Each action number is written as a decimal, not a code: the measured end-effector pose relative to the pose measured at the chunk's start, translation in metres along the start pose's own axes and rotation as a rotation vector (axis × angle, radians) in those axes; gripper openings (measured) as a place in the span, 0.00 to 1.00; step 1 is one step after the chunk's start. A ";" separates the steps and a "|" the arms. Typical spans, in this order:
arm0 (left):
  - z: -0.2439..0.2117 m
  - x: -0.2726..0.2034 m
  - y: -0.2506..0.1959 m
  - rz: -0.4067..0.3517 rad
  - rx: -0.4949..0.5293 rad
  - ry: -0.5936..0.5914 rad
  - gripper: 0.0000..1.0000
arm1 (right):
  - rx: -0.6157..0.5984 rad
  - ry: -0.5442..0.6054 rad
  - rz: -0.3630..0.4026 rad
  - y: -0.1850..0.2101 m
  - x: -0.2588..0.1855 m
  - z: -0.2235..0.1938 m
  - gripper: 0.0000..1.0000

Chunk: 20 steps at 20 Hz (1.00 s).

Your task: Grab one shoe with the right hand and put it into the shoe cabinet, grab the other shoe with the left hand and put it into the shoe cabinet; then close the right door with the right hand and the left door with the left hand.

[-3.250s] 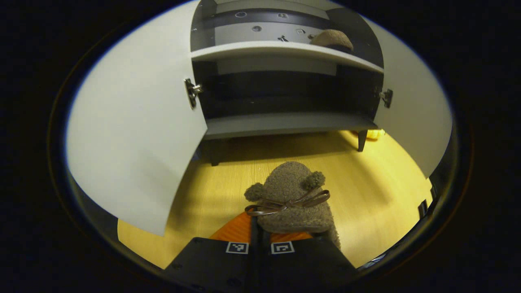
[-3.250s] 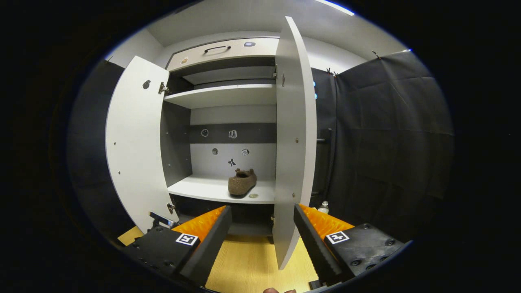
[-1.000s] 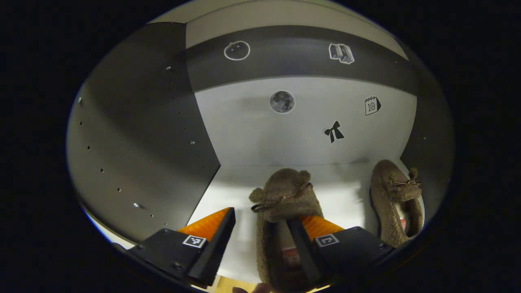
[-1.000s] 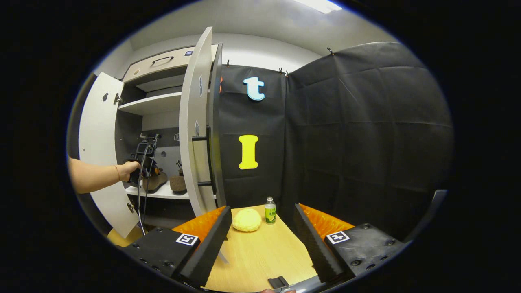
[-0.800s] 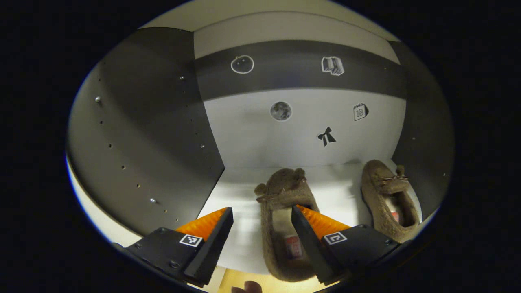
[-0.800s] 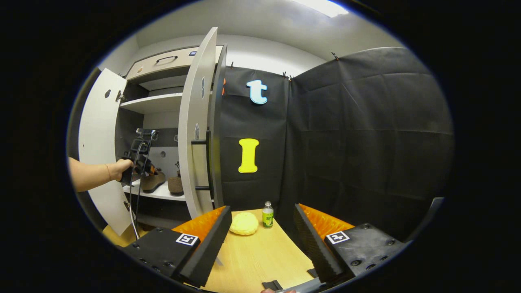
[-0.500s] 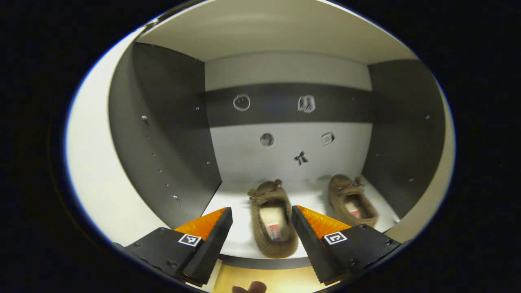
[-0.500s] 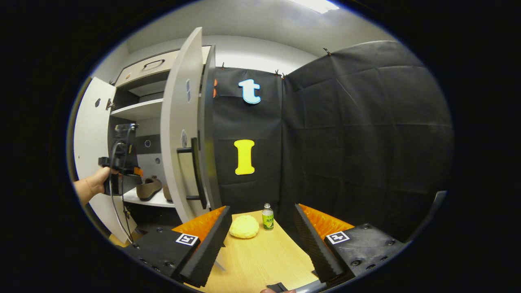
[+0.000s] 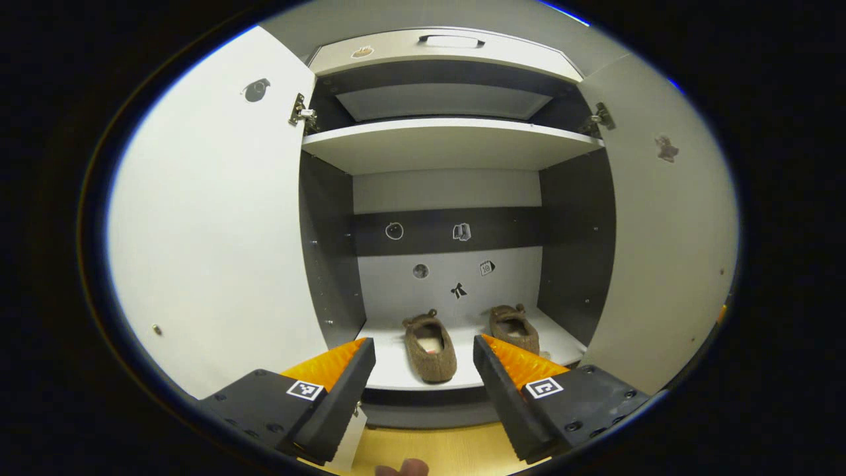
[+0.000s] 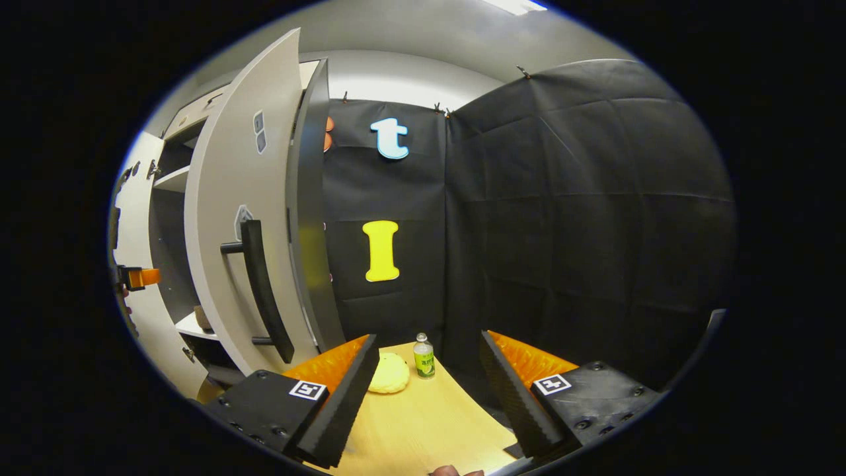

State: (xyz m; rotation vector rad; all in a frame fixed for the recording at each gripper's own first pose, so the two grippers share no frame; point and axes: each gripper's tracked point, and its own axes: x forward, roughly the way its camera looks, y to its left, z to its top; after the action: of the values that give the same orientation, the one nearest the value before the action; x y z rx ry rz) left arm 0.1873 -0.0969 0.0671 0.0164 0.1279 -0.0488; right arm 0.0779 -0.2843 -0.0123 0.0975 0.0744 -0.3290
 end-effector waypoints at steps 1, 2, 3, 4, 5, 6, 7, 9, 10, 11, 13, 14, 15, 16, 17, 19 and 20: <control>-0.004 -0.013 -0.002 -0.011 -0.009 -0.004 0.95 | -0.002 -0.007 0.022 0.009 0.004 0.005 0.98; -0.009 -0.024 -0.003 -0.016 -0.014 -0.008 0.95 | -0.005 -0.013 0.042 0.018 0.009 0.007 0.98; -0.014 -0.036 -0.001 -0.015 -0.010 -0.013 0.95 | -0.009 -0.008 0.057 0.025 0.011 0.007 0.98; -0.018 -0.047 0.000 -0.012 -0.002 -0.017 0.95 | -0.015 -0.006 0.069 0.030 0.013 0.007 0.98; -0.023 -0.057 0.001 -0.012 0.006 -0.017 0.95 | -0.024 -0.007 0.081 0.035 0.014 0.008 0.98; -0.025 -0.065 0.002 -0.018 0.013 -0.019 0.94 | -0.035 -0.013 0.092 0.041 0.014 0.011 0.98; -0.026 -0.072 0.005 -0.019 0.021 -0.023 0.94 | -0.040 -0.017 0.107 0.047 0.014 0.013 0.98; -0.031 -0.084 0.015 -0.019 0.024 -0.017 0.95 | -0.046 -0.013 0.127 0.060 0.012 0.013 0.98; -0.032 -0.090 0.018 -0.023 0.016 -0.016 0.95 | -0.057 -0.015 0.121 0.060 0.008 0.012 0.98; -0.032 -0.096 0.020 -0.030 0.010 -0.025 0.95 | -0.060 -0.017 0.113 0.059 0.010 0.013 0.95; -0.037 -0.103 0.025 -0.036 0.014 -0.024 0.95 | -0.053 -0.014 0.097 0.060 0.008 0.013 0.95; -0.042 -0.108 0.025 -0.042 0.017 -0.018 0.95 | -0.049 -0.010 0.088 0.061 0.007 0.012 0.95; -0.046 -0.113 0.026 -0.046 0.020 -0.011 0.95 | -0.046 -0.008 0.074 0.061 0.006 0.012 0.95; -0.049 -0.117 0.028 -0.048 0.020 -0.009 0.95 | -0.046 -0.009 0.058 0.061 0.005 0.012 0.95; -0.052 -0.121 0.029 -0.051 0.019 -0.011 0.95 | -0.046 -0.011 0.044 0.062 0.003 0.012 0.95; -0.062 -0.128 0.030 -0.063 0.024 0.003 0.95 | -0.036 -0.012 0.023 0.065 0.000 0.011 0.95; -0.066 -0.132 0.032 -0.069 0.028 0.010 0.95 | -0.022 -0.011 0.019 0.068 -0.001 0.010 0.95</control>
State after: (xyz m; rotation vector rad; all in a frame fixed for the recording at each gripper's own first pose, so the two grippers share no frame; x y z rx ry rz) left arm 0.0494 -0.0578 0.0189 0.0405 0.1374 -0.1192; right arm 0.0994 -0.2211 0.0036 0.0742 0.0667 -0.3101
